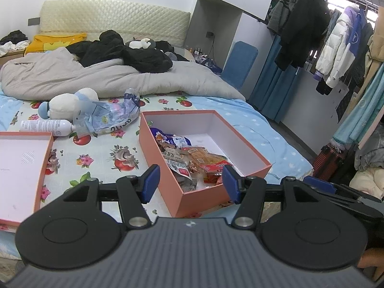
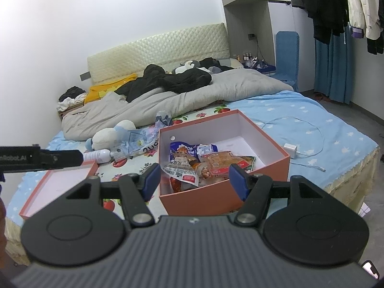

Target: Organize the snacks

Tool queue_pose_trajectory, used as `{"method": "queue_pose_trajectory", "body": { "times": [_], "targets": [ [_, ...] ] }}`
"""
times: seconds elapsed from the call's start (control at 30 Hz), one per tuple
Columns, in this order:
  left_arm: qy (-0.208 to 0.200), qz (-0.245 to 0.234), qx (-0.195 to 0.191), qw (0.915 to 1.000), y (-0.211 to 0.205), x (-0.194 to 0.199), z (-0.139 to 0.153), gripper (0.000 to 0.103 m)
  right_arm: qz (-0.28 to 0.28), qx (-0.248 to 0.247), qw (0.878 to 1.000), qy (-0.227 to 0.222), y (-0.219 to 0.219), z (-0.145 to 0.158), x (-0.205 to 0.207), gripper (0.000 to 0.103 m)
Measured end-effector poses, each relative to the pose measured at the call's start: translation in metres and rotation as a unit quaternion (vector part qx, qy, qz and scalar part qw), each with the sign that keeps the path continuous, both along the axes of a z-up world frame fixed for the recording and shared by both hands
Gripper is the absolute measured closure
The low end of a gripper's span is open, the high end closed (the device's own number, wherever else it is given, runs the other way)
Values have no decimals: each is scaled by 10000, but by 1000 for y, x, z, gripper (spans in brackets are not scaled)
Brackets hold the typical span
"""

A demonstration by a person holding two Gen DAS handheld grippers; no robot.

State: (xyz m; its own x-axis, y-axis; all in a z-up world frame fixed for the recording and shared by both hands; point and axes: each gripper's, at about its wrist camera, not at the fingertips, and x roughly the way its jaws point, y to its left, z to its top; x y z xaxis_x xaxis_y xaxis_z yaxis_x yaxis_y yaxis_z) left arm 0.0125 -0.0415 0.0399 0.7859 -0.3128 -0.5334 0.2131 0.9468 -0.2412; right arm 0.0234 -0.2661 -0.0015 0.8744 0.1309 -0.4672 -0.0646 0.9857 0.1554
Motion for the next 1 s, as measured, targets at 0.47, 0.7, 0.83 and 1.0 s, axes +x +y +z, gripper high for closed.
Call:
{"method": "queue_pose_trajectory", "body": {
  "times": [0.47, 0.7, 0.83, 1.0],
  "targets": [
    [4, 125, -17, 9999, -1, 8, -5, 22, -63, 32, 10000, -12, -3, -3, 0, 35],
    [-71, 201, 202, 9996, -4, 13, -7, 1, -300, -54, 9994, 137, -9, -9, 9, 0],
    [-42, 298, 300, 9991, -3, 18, -10, 0, -342, 75, 9993, 147, -12, -11, 12, 0],
    [69, 324, 301, 9990, 0, 26, -12, 0, -386, 129, 9991, 92, -12, -9, 16, 0]
  ]
}}
